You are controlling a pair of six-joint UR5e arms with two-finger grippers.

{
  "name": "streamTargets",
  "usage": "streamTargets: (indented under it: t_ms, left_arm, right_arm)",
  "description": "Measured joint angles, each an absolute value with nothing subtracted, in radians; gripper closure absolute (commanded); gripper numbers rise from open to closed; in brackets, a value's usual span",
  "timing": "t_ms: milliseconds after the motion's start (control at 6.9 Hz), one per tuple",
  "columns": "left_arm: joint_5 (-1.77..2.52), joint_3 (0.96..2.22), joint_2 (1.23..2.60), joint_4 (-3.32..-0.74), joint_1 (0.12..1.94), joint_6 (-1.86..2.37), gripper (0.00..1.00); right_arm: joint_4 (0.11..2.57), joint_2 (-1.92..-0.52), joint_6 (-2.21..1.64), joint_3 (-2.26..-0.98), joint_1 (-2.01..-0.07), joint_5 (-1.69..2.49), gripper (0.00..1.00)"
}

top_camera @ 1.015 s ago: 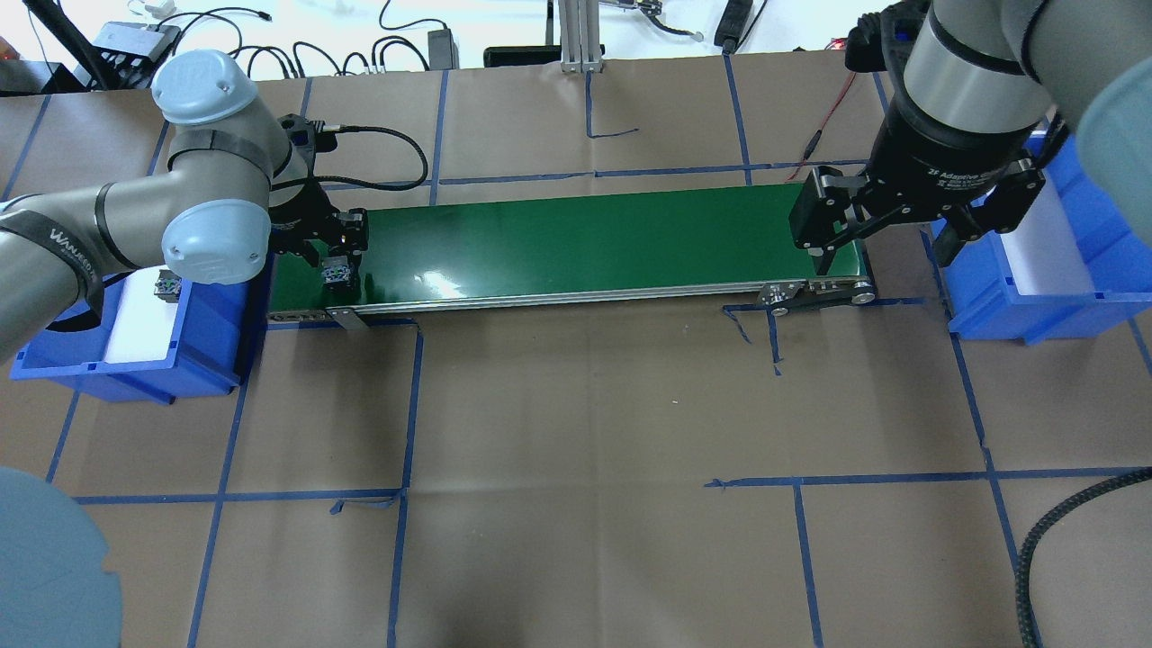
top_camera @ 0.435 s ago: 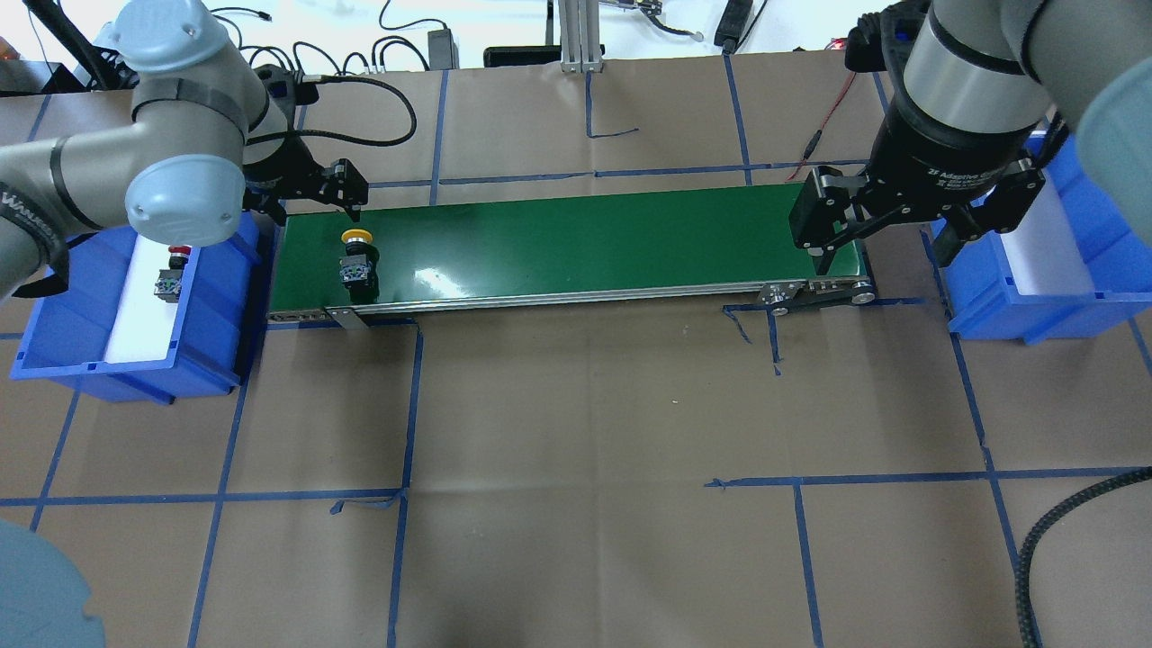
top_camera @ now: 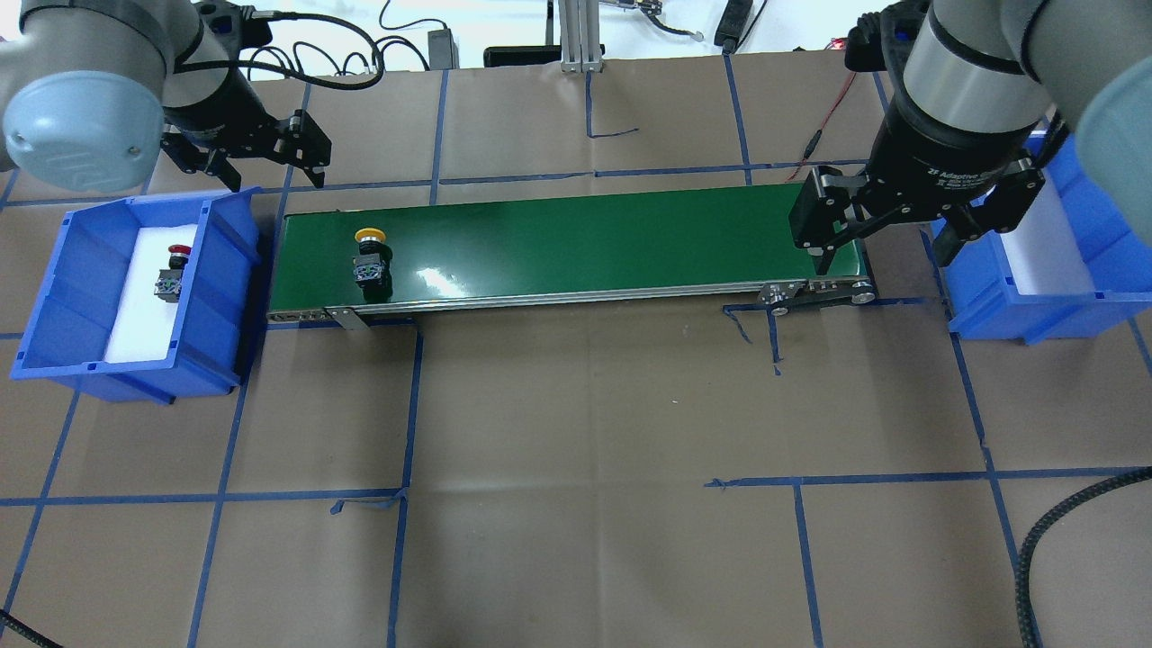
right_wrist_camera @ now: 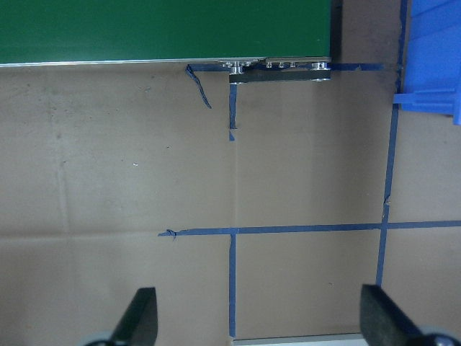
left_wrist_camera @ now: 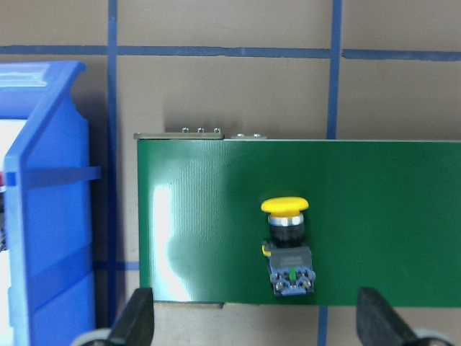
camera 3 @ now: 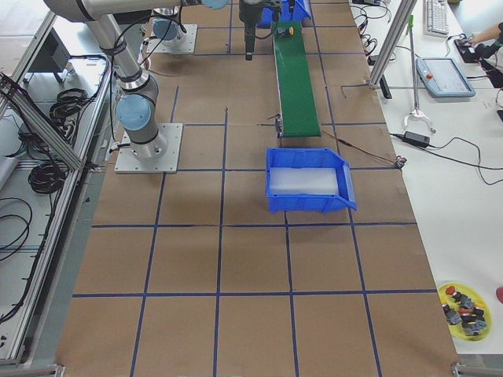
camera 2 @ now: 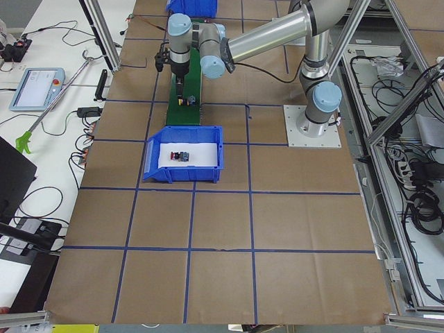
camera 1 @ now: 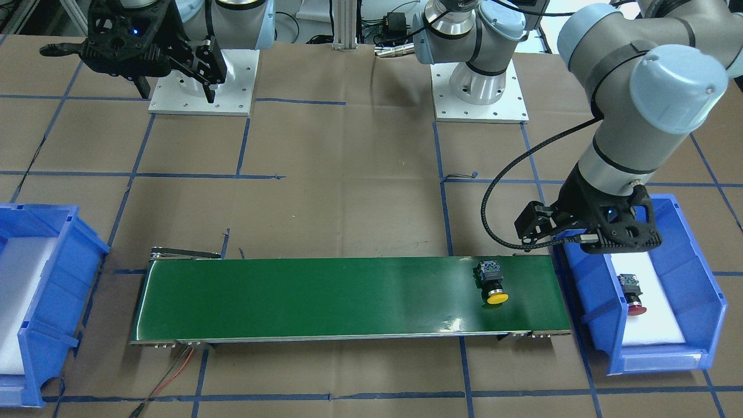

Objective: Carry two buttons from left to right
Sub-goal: 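Return the left gripper to the bin above the red button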

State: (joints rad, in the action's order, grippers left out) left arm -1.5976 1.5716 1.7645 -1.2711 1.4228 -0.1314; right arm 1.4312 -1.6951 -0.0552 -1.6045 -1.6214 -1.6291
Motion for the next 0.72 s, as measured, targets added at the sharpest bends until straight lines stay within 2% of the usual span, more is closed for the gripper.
streamTargets:
  t_ms: [725]
  left_arm:
    - [-1.597, 1.560, 1.797, -1.272, 1.171, -0.482, 0.01]
  right_arm:
    - [1.431, -1.695, -0.055, -1.605, -1.621, -1.629, 0.00]
